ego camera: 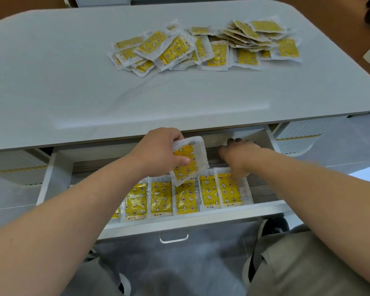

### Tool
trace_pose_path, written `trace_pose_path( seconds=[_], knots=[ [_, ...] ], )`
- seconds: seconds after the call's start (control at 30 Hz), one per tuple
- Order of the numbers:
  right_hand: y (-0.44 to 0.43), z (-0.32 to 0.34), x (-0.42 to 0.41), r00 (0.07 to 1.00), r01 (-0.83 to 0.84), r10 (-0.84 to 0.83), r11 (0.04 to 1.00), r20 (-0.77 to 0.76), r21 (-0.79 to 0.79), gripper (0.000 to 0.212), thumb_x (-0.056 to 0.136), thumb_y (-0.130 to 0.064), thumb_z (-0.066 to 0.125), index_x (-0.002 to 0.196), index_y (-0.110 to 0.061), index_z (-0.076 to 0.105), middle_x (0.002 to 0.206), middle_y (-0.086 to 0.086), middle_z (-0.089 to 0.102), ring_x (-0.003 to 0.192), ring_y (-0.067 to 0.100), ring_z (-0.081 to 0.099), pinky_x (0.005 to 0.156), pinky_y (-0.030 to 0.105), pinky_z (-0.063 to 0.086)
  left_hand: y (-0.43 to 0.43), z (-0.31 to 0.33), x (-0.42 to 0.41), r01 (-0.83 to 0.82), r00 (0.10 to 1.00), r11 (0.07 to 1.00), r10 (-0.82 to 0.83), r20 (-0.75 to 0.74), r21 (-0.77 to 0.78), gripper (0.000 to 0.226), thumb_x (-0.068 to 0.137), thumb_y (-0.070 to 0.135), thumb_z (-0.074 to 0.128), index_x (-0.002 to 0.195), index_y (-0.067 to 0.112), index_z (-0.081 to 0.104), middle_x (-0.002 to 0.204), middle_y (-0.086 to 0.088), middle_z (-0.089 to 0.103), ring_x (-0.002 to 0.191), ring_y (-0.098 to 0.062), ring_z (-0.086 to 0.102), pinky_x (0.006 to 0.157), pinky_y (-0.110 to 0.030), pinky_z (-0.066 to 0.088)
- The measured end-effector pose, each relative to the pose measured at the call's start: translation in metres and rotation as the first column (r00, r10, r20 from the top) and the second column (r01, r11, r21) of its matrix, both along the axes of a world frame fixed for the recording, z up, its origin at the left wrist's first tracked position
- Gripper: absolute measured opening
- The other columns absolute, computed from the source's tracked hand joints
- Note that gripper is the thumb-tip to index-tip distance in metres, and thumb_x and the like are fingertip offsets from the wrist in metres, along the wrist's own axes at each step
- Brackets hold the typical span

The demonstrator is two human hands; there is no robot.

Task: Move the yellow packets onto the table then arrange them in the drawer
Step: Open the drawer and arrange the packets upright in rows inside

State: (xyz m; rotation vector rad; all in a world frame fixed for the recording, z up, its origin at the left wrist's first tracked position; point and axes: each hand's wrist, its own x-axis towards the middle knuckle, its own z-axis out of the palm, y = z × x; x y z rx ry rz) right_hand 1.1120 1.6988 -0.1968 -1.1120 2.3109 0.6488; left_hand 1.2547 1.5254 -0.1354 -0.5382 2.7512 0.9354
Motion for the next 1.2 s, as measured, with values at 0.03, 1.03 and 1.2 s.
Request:
trace_pose_path(
  seconds=[0.03,1.03,1.2],
  knots=[
    [-0.003,0.008,-0.002,0.998,0.037,-0.036,0.999,0.057,-0.029,0.073,0.081,-0.021,0.079,0.144,-0.018,0.043,0.13,0.01,0.054,0.105,0.027,0.056,0.086,0.037,0.051,0.0,-0.002,0.0,-0.005,1.0,1.0,0.005,0.012,0.004,0.032,0.081,0.035,0.083,0.103,0.025,0.062,0.093,0.009,0.065,0.081,-0.008,0.064,0.069,-0.03,0.057],
    [0.034,0.013,-0.035,0.861,0.407,-0.463,0.875,0.21,0.263,0.051,0.093,0.001,0.063,0.142,0.004,0.049,0.097,0.014,0.077,0.08,0.02,0.076,0.082,0.034,0.061,0.021,-0.03,0.002,-0.083,0.994,0.954,0.06,0.087,0.287,0.029,0.086,0.019,0.08,0.108,0.023,0.061,0.086,0.006,0.075,0.074,-0.005,0.071,0.064,-0.021,0.051],
    [0.034,0.024,-0.018,0.934,0.335,-0.357,0.899,0.029,0.283,0.032,0.099,0.001,0.056,0.13,0.005,0.058,0.118,0.014,0.069,0.111,0.024,0.069,0.088,0.03,0.053,0.021,-0.03,0.0,-0.076,0.995,0.958,0.054,0.088,0.278,0.026,0.087,0.02,0.078,0.107,0.024,0.062,0.087,0.006,0.074,0.076,-0.006,0.071,0.062,-0.019,0.05]
  ],
)
